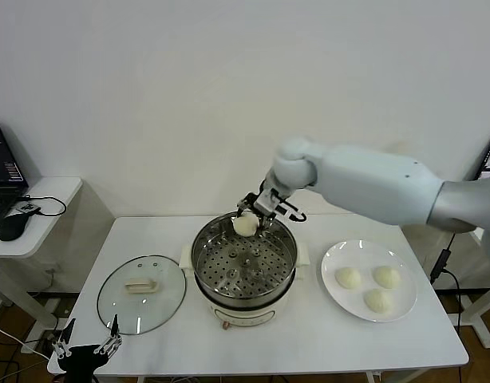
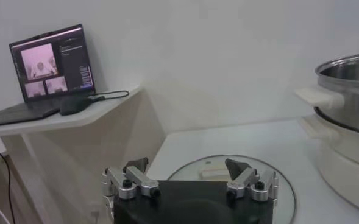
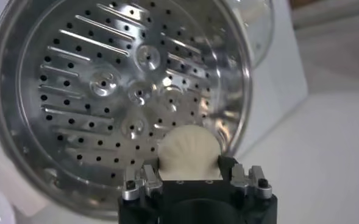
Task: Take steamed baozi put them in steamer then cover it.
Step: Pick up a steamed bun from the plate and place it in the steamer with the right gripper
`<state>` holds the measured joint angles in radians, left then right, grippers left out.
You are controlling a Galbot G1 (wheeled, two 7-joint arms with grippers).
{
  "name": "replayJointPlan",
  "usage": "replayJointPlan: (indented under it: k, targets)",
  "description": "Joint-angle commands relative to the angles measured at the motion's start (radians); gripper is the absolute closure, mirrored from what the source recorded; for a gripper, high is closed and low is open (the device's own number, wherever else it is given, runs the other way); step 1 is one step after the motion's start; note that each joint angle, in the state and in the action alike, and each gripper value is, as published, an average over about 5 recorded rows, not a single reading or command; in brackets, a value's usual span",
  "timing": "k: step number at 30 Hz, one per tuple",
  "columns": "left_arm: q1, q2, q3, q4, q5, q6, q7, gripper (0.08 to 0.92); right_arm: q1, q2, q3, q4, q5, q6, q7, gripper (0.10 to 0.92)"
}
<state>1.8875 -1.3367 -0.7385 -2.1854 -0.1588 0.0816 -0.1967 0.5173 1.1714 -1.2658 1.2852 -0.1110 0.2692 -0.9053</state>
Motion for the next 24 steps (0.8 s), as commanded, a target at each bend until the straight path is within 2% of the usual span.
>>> replayJointPlan:
  k: [1, 8, 14, 21, 24]
  targets:
    - [-0.001, -0.001, -0.001, -0.002, 0.0, 0.0, 0.001, 0.177, -0.054, 0.056, -0.03, -0.044, -0.168, 0.106, 0.041, 0.414]
    - [-0.002, -0.001, -0.002, 0.001, -0.001, 0.0, 0.0, 0.177, -0.081, 0.073, -0.006, -0.103, -0.272, 0.154, 0.083, 0.414]
    - [-0.003, -0.002, -0.002, -0.002, -0.001, 0.0, 0.0, 0.177, -0.096, 0.09, 0.007, -0.136, -0.301, 0.172, 0.104, 0.406]
    - [-0.001, -0.005, -0.001, -0.004, 0.0, 0.001, -0.002, 0.177, -0.091, 0.083, 0.02, -0.139, -0.3, 0.178, 0.105, 0.318]
    - [0.002, -0.008, -0.001, -0.012, 0.001, 0.002, -0.002, 0.177, -0.065, 0.058, 0.029, -0.112, -0.238, 0.158, 0.089, 0.254]
